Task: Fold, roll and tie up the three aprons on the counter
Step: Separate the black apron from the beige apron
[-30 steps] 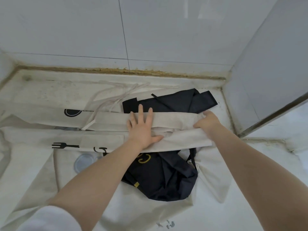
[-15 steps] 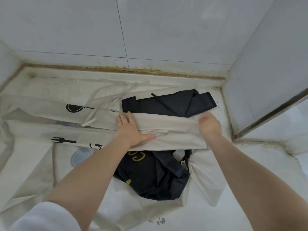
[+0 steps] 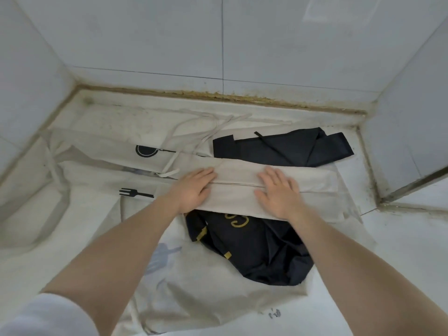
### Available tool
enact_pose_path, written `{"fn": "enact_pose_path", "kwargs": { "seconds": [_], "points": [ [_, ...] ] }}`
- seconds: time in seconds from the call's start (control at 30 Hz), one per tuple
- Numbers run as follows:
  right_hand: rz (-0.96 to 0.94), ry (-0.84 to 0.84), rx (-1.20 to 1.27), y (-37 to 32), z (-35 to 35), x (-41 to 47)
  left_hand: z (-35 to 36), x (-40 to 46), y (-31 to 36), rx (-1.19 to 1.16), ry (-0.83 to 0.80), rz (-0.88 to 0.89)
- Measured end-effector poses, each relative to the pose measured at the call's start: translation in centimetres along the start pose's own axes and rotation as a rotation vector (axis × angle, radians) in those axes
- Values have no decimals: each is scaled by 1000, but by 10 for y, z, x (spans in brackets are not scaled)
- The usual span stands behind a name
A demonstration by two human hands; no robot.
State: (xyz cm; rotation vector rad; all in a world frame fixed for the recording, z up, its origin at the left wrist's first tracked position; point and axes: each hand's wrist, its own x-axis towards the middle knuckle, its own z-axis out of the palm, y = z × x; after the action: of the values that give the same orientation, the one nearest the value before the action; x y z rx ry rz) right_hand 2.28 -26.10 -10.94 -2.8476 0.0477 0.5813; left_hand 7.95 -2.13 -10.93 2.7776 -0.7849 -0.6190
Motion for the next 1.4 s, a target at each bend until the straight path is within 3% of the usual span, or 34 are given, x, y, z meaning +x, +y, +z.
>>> {"fn": "enact_pose_path", "kwargs": {
  "seconds": [0.07, 0.13, 0.2, 0.27, 0.4, 0.5, 0.6, 0.73, 0.83, 1.03, 1.2, 1.3, 1.4],
  "points": [
    [114, -14, -88, -6, -9, -1, -1, -10, -12, 79, -59, 37],
    [82, 57, -165, -34, -19, -1, -8, -13, -17, 149, -73, 90],
    [-147, 111, -168, -69, -22, -3, -19, -16, -17, 284, 28, 127],
    [-350, 56, -178, -100, -14, -3, -30, -24, -22, 340, 149, 116],
    [-312, -83, -410, -131, 9, 4, -20, -40, -54, 261, 358, 122],
    [-302, -3, -540, -141, 16, 7, -8, -55, -86, 197, 148, -87],
    [-276, -6, -592, -156, 14, 7, -8, -64, -104, 251, 18, -63],
    [-296, 27, -326, -160, -6, 11, -18, -64, -114, 112, 0, 15],
    [-254, -50, -189, -153, -22, 22, -34, -56, -120, -72, 3, -59],
    [-114, -126, -92, -154, -40, 40, -70, -40, -123, 144, -76, -189],
    [37, -99, -92, -177, -39, 53, -78, -22, -124, 152, -124, -222],
    [-83, -27, -145, -199, -28, 67, -77, -10, -128, 86, -57, -294],
    [-157, -7, -21, -213, -20, 79, -76, -3, -131, 83, 8, -325]
  ]
}}
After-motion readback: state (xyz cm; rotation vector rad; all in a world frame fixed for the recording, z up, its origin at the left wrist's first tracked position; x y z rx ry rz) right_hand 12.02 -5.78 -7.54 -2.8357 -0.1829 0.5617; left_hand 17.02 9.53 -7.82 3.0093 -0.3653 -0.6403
